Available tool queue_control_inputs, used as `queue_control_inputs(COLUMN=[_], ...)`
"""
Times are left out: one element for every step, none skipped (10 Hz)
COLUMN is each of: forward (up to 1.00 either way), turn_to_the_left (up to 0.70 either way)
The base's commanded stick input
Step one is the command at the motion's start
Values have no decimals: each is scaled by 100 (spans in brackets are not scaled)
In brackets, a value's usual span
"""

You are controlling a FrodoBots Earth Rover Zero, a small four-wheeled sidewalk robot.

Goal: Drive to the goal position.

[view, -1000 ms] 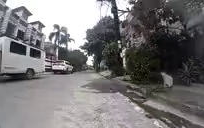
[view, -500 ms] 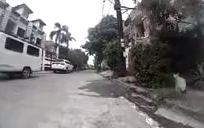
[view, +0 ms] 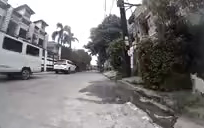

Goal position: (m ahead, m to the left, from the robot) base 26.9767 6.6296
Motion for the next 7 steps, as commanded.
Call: queue_control_inputs(forward=[70, 70, 70, 70, 70, 70, 70], turn_to_the_left=[-3, -10, -24, -34, -11, 0, 0])
